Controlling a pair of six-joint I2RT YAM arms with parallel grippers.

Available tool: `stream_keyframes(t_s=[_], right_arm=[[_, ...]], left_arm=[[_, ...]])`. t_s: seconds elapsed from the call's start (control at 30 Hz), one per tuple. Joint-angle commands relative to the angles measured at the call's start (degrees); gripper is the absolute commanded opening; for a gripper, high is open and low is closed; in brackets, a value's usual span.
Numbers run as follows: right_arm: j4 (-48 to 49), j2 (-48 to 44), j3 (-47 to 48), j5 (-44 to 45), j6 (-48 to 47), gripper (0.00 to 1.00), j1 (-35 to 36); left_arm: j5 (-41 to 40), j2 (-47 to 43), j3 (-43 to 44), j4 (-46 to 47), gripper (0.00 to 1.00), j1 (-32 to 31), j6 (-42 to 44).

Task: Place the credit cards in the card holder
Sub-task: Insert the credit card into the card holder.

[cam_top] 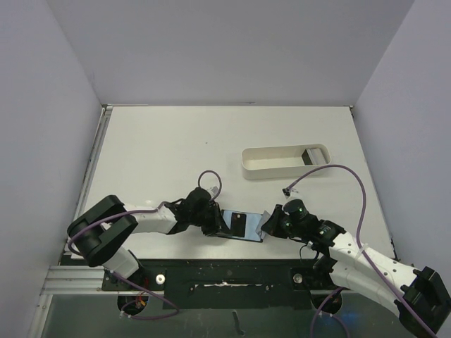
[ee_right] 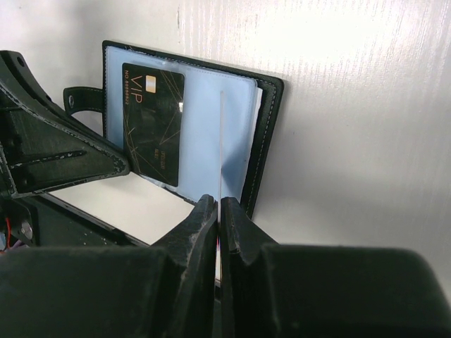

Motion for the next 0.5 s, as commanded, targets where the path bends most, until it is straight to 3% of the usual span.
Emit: stream_keyframes(t_s=[0.0, 0.47], right_arm=[[0.84, -0.87, 0.56, 1.46, 0.38, 0.00, -0.36], [-1.94, -0.97, 2.38, 2.70, -0.07, 0.00, -0.30]], left_arm=[[-0.34, 2.02, 2.10, -1.55, 0.00, -0.52, 2.03], [-1.31, 3.00, 3.44, -2.95, 0.00, -0.55, 1.85]])
